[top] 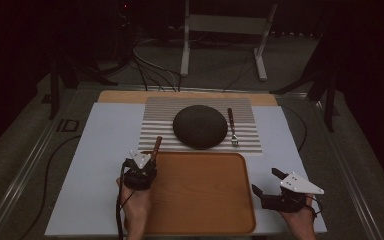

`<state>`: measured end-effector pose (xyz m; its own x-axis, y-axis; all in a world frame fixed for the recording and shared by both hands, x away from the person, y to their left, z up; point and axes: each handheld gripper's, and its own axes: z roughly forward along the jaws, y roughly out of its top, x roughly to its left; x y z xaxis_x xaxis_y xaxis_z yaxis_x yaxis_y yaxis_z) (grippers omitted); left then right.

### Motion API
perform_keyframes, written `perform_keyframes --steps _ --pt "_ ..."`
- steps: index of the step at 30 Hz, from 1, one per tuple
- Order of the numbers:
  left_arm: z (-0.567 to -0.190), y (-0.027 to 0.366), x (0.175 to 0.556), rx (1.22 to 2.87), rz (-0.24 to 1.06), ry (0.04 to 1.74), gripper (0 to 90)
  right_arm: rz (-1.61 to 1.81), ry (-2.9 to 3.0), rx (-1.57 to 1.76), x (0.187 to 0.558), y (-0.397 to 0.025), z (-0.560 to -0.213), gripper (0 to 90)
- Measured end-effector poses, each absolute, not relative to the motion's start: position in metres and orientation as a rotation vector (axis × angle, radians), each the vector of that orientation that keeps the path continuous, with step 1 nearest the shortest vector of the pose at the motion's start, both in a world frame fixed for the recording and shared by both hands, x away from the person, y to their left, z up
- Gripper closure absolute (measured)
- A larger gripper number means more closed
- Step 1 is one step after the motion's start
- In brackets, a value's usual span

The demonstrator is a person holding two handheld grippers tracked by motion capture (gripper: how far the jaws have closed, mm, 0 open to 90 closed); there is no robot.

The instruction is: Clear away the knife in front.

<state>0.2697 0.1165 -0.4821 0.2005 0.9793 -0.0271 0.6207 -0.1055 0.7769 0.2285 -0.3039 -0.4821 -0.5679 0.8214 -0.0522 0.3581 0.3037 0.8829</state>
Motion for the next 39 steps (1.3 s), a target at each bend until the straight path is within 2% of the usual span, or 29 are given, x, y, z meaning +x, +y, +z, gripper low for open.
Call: perform_keyframes --steps 25,31,34,39 --pt "-0.507 0.145 0.238 1.777 0.674 1.672 78.0 1.202 2.078 1.046 0.229 -0.303 -0.483 9.7" --pt "-0.51 0.144 0.237 1.782 0.666 1.671 77.8 1.201 2.078 1.047 0.229 -0.303 -0.483 9.6" --pt "-0.509 0.142 0.238 1.79 0.682 1.669 74.1 1.201 2.078 1.046 0.229 -0.303 -0.483 9.7" --pt "-0.507 0.142 0.238 1.769 0.695 1.671 60.9 1.202 2.076 1.045 0.229 -0.303 -0.483 9.7"
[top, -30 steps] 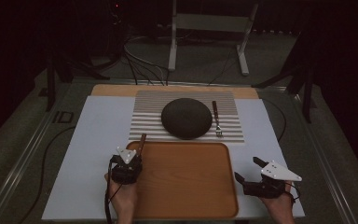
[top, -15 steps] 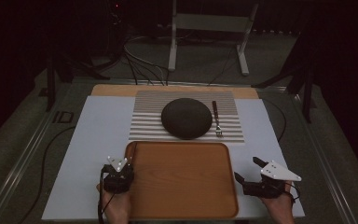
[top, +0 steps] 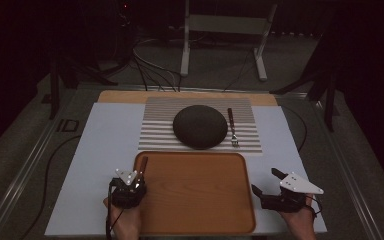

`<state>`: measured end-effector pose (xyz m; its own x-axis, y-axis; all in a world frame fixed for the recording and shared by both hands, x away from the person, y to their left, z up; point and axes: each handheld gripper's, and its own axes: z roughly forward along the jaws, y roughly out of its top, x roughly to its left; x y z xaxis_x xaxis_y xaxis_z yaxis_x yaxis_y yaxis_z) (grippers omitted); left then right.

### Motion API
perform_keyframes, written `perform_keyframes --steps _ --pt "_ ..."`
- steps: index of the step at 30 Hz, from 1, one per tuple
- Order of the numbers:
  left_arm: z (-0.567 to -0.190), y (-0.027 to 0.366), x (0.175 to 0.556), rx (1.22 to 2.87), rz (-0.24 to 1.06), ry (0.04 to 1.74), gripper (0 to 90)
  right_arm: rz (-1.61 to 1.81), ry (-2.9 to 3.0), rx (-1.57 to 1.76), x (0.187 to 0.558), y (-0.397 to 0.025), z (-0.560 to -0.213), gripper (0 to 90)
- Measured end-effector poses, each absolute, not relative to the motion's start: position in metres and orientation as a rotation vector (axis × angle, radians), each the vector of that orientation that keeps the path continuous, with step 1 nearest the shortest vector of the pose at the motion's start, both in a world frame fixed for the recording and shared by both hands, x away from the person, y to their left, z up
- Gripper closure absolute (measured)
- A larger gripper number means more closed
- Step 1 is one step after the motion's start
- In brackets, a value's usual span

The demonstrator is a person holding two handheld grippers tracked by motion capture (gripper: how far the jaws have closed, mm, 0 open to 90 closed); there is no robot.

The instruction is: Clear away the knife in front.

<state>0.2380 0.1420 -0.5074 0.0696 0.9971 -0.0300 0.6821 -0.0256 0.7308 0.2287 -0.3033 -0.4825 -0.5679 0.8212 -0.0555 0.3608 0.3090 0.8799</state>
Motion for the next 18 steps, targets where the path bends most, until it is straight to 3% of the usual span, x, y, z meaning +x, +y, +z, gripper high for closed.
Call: perform_keyframes --steps 10,18 --pt "-0.488 0.145 0.245 1.73 0.693 1.563 29.3 1.202 2.076 1.046 0.229 -0.303 -0.483 9.6" --pt "-0.463 0.148 0.257 1.705 0.676 1.423 13.7 1.203 2.075 1.046 0.229 -0.304 -0.482 9.6"
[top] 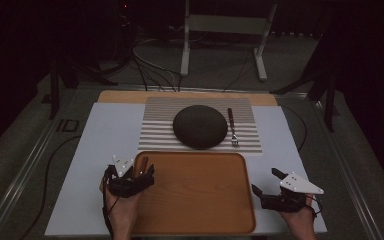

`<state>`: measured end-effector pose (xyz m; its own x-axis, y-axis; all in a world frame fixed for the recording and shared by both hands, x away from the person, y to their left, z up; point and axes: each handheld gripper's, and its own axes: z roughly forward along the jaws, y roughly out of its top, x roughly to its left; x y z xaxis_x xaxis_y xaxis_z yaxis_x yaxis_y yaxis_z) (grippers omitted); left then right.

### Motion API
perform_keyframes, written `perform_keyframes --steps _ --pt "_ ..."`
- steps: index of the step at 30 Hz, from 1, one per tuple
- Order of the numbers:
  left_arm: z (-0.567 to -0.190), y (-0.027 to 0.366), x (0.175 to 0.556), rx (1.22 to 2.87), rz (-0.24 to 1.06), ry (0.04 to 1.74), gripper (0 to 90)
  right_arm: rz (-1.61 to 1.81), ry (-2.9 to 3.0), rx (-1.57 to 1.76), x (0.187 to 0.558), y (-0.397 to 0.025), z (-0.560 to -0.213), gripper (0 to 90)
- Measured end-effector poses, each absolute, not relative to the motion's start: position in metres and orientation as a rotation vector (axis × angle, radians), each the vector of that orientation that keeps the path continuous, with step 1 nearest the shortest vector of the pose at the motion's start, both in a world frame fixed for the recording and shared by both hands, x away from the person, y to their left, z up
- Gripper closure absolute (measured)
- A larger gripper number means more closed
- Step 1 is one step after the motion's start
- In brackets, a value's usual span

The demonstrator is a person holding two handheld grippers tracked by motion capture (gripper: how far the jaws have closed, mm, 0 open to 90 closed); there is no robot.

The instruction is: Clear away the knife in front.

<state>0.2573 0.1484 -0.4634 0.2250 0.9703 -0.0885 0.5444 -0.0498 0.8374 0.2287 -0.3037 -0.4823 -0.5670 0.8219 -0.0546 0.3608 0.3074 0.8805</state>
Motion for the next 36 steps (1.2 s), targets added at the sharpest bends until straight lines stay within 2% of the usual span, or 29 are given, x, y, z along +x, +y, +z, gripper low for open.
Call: perform_keyframes --steps 3,4,8,16,22,36 --pt "-0.463 0.148 0.257 1.705 0.676 1.423 11.4 1.204 2.074 1.046 0.229 -0.304 -0.482 9.6" --pt "-0.449 0.154 0.267 1.703 0.652 1.351 4.8 1.205 2.073 1.046 0.229 -0.304 -0.482 9.6" --pt "-0.439 0.157 0.271 1.696 0.644 1.305 0.3 1.208 2.07 1.046 0.229 -0.304 -0.482 9.6" --pt "-0.424 0.166 0.287 1.723 0.619 1.204 0.0 1.217 2.06 1.048 0.229 -0.305 -0.481 9.6" --pt "-0.426 0.184 0.299 1.709 0.648 1.153 0.0 1.227 2.051 1.048 0.228 -0.306 -0.481 9.6" --pt "-0.439 0.224 0.292 1.697 0.692 1.097 0.1 1.237 2.024 1.051 0.228 -0.308 -0.48 9.6"
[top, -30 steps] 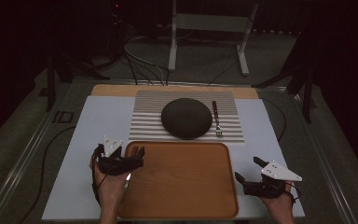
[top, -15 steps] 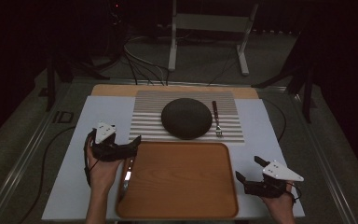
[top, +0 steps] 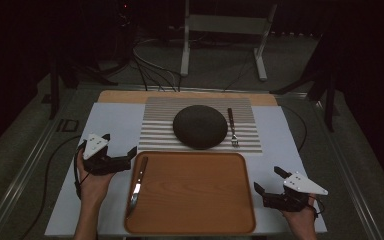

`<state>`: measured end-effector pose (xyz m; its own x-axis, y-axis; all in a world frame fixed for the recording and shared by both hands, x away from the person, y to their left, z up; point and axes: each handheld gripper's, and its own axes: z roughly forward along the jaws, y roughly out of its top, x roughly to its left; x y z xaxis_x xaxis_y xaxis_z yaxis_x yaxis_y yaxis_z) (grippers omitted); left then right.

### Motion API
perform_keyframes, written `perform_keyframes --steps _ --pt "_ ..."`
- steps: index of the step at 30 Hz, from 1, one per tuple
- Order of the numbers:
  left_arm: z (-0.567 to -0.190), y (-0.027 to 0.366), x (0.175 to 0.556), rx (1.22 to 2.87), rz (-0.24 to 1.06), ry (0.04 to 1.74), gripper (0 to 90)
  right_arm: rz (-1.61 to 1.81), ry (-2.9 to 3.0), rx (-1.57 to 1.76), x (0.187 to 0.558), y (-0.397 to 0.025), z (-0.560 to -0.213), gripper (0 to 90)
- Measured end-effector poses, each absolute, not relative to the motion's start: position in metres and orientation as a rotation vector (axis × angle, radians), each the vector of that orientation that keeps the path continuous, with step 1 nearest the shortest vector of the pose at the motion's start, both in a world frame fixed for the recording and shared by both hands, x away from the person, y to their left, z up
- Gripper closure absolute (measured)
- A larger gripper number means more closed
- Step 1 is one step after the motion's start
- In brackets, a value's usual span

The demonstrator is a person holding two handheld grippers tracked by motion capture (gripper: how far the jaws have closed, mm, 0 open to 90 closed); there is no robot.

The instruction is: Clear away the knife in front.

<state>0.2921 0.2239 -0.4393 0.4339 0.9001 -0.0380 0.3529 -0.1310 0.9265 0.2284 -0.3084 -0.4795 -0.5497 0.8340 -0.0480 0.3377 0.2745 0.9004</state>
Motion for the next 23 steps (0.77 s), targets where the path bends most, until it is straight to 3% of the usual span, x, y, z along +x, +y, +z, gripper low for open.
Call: perform_keyframes --steps 23 --pt "-0.456 0.252 0.277 1.603 0.697 1.17 0.1 1.257 1.995 1.059 0.228 -0.314 -0.478 9.5"
